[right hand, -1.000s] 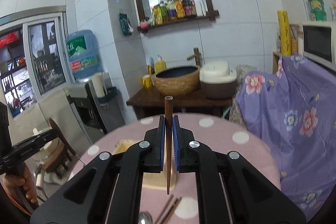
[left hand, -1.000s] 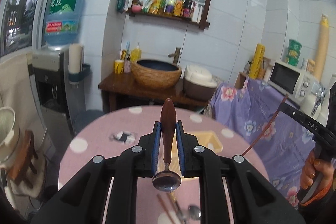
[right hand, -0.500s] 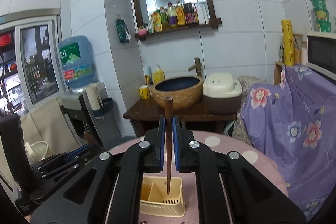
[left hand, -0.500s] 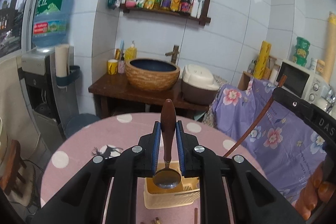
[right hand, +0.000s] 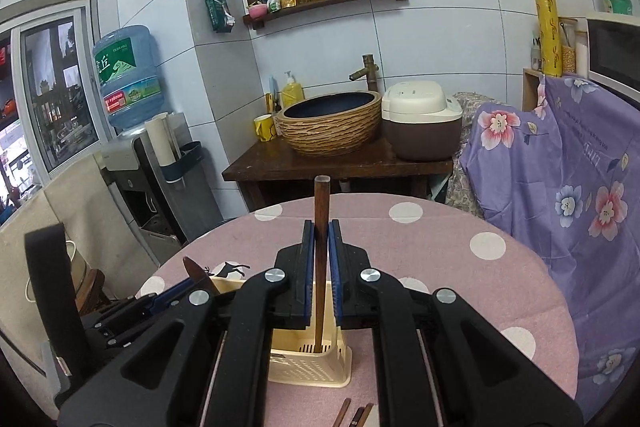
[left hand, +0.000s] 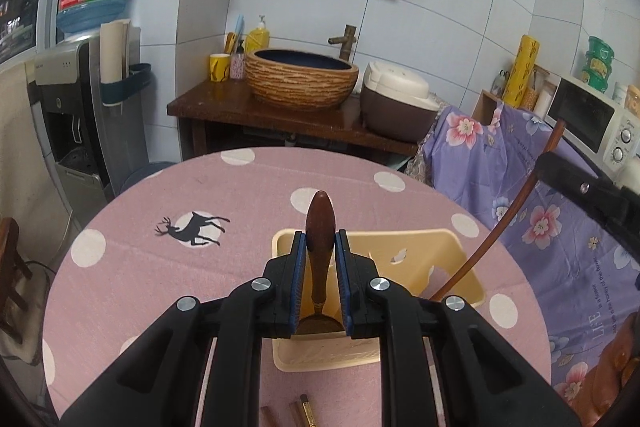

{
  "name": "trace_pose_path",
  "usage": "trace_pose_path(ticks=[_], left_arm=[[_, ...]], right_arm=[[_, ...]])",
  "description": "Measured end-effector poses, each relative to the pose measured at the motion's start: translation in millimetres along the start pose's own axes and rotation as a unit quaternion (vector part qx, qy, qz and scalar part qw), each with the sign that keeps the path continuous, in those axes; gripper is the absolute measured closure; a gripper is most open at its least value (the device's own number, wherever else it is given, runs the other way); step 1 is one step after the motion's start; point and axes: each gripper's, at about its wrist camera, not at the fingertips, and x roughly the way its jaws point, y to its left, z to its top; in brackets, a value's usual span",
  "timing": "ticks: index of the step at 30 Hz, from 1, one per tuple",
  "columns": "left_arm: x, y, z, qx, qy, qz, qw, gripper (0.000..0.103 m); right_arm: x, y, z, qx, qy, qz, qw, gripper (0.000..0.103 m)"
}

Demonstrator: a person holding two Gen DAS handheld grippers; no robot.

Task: Organize utensils
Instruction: 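Open right tool dropping chopstick into caddy while left tool releases spoon there, then grasp the large metal spoon by its handle with the right tool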

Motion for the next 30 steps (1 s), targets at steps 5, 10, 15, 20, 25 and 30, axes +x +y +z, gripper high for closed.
trace_pose_path(ticks=[5,10,15,20,25,30], left_arm=[[6,-1,-6,-0.001,0.014,-0.012,0.9998,0.087],[-5,-5,-9,0.017,0.001,-0.014,0.9997,0.073],[-32,0,-19,0.022,-0.023,-0.015,0.9994,0.043],[-61,19,-49,0.017,-0.025,0.010,0.9995,0.031],[-63,44,-103,0.008,0.031,0.043,0.9986,0.032],[-72,66,-157,-0.030,0.068,0.052,0.9959,0.042]], right_arm=[[1,-2,-4,-0.009,-0.005,-0.010,1.000,0.095],[2,-7,-12,-0.007,0.003,-0.004,1.000,0.092],[-15,-11,-22,-0.005,-0.014,-0.010,1.000,0.052],[-34,-3,-48,-0.045,-0.004,-0.014,0.999,0.050],[-42,-2,-101,-0.062,0.044,-0.019,0.997,0.046],[-49,0,-163,-0.075,0.093,-0.036,0.992,0.046]])
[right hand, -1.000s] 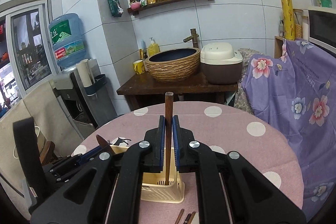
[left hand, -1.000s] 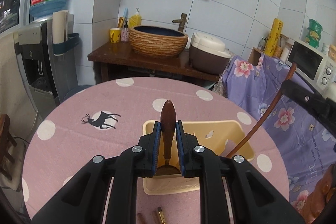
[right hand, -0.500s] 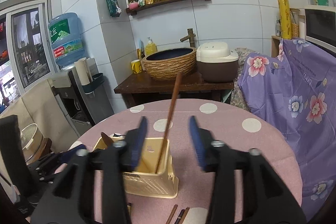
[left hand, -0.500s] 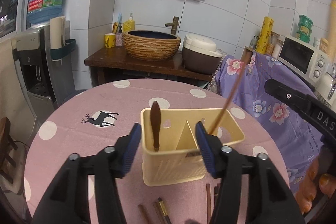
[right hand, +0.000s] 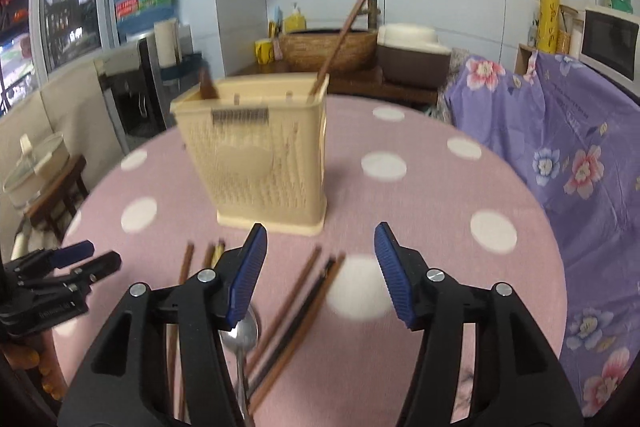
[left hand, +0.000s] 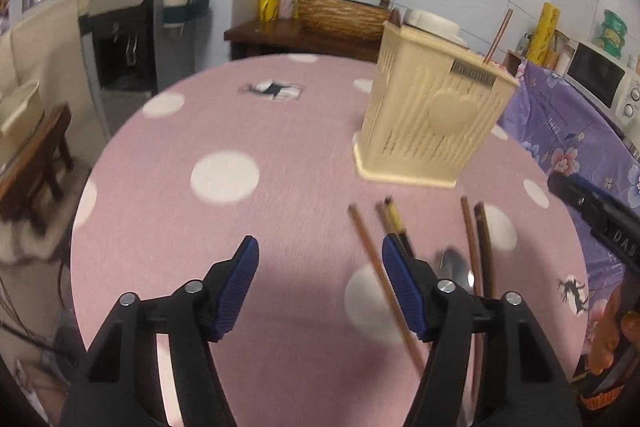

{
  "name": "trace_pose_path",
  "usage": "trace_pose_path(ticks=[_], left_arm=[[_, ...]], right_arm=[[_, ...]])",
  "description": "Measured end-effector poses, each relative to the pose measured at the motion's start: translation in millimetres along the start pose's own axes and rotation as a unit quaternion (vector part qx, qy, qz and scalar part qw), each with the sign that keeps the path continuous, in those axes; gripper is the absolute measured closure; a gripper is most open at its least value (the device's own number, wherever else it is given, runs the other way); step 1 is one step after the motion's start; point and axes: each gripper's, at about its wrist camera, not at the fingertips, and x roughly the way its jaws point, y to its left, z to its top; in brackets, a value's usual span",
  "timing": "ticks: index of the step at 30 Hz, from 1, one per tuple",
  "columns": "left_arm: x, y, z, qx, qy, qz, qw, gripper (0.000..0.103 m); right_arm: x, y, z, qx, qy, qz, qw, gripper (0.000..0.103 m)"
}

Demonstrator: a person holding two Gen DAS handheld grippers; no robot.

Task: Organize utensils
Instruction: 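Grasp the large metal spoon by its handle with the right tool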

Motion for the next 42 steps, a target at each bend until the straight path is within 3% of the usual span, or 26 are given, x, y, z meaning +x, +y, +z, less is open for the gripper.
trace_pose_path(ticks=[7,19,38,42], left_arm=[[-1,10,-30,-0.016,0.020,0.006,0.9997,0.045],[-12,12,-40,-0.015,0.016,-0.001,0.9998,0.045],[-9,9,-44,-0.016,0.028,-0.012,0.9994,0.045],[-8,7,-45,-0.013,0.031,-0.013,0.9994,0.045]], right_arm=[[17,24,-47,-0.031,0.062,0.039,0.997,0.046],[51,64,-55,-0.165,0.113,0.077,0.977,0.047],[72,67,-51,-0.161,0.136,0.068,0.975,0.048],[74,72,-49,-0.167,0.137,0.071,0.974,0.057]])
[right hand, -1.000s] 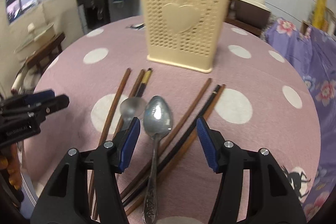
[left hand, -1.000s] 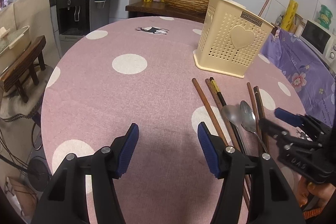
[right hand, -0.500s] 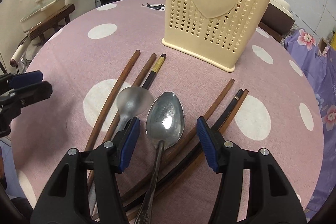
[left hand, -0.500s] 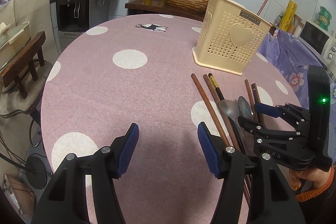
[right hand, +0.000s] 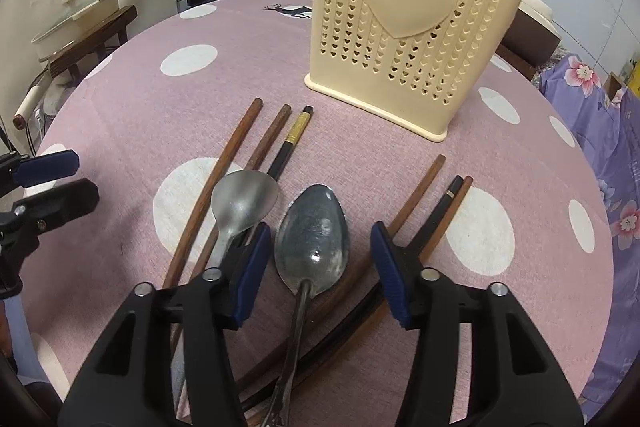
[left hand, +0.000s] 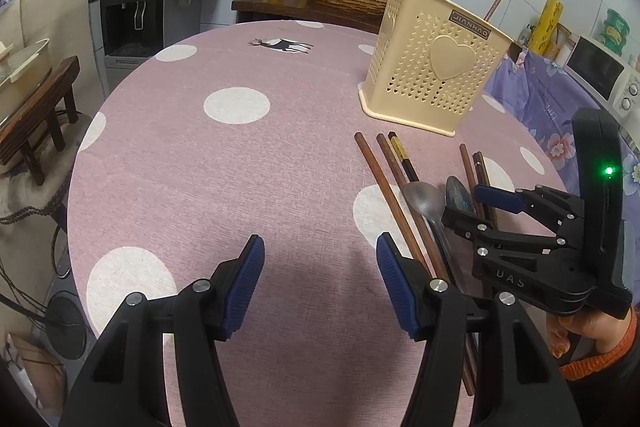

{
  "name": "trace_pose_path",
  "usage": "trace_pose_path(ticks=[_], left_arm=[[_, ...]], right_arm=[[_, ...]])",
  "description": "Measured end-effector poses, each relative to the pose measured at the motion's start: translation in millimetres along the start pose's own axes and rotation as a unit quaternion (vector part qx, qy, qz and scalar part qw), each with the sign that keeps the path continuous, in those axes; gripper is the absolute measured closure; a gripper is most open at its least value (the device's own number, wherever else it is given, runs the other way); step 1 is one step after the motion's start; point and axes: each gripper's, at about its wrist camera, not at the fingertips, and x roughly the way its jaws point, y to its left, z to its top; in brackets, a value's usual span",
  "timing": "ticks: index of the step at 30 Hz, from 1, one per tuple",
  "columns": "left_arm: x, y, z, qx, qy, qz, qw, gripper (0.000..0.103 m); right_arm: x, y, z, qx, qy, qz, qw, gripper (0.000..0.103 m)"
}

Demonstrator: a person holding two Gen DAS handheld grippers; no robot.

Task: Organize utensils
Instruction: 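Grasp the large metal spoon by its handle with the right tool, then grasp a wooden chopstick with the left tool while right tool holds the metal spoon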

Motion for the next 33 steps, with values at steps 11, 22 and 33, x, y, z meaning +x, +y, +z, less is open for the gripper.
trace_pose_path(ticks=[11,22,33], left_arm=[[10,-4,5,0.004,0.014,-0.002,0.9999,0.045],[39,-25,41,0.020,0.034,-0.026,0.9989,0.064],[87,-49,62,0.024,0.071,0.001,0.9972,0.089]], right_arm=[[-2,-9,-1,0.056,-0.001,0.032,0.998,0.065],[-68,-35,-3,0.126,-0.087,0.025,0.988,0.065],[-118,-42,-21,0.129,-0.152,-0.042,0.979,0.065]])
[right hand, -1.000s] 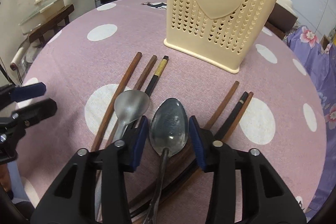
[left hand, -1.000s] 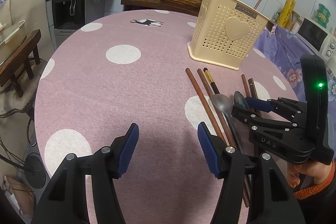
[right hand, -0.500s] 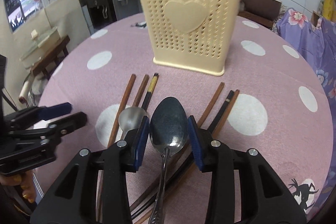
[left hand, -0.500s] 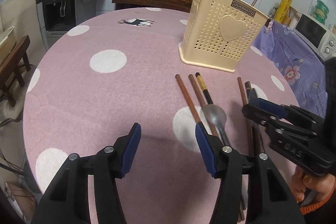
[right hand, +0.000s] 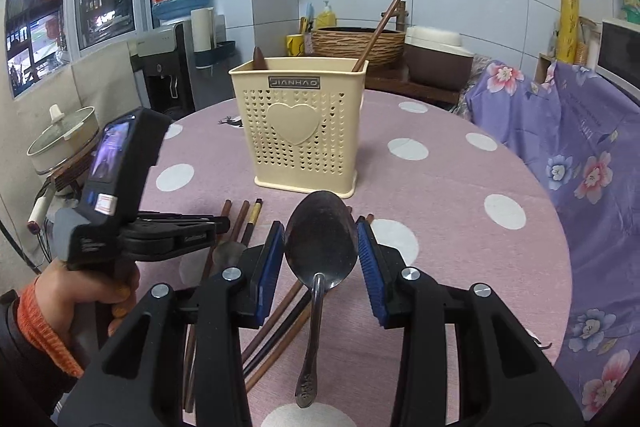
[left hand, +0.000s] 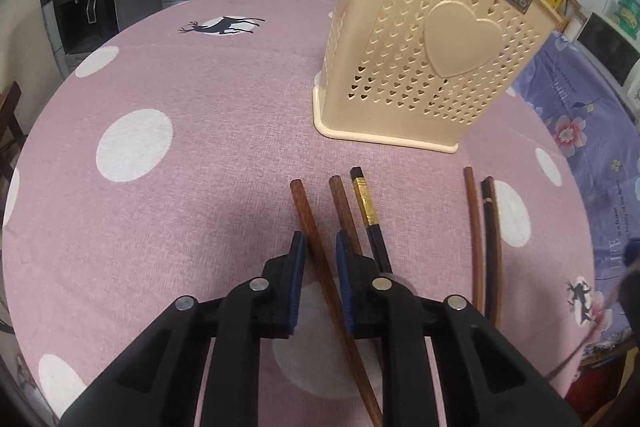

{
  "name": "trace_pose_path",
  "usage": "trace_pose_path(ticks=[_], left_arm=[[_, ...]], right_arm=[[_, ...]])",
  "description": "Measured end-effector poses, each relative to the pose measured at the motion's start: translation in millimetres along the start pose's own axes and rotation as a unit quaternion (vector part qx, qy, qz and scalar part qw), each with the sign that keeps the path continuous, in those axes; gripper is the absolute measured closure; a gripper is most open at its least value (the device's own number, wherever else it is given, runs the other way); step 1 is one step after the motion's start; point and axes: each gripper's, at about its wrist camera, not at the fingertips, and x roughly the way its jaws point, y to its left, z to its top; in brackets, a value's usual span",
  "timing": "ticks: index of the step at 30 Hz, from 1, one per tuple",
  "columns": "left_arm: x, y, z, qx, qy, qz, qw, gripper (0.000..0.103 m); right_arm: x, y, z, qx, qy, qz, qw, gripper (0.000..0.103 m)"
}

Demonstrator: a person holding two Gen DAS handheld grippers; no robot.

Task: Organize utensils
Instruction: 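Grasp a wooden chopstick with the left tool while right tool holds the metal spoon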

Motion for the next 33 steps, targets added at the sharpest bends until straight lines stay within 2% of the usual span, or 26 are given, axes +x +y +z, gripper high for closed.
trace_pose_path(ticks=[10,18,26,33], left_arm=[[3,-12,5,0.017,0.002,0.042,0.9990,0.093],[3,-19,3,0.022,-0.007,0.057,0.9981,0.093],[0,-12,7,0.008,-0.020,0.051,0.9985,0.095],[-46,1,15,-0.004,-0.077,0.018,0.9969,0.095]], right_arm=[[-7,-11,-5,0.024,-0.009,0.006,1.000,0.065],[-7,-15,-10,0.040,-0.004,0.003,0.999,0.065],[-8,-20,-12,0.053,-0.004,-0.002,0.999,0.065],[-9,-25,-12,0.064,-0.009,0.003,0.998,0.065]])
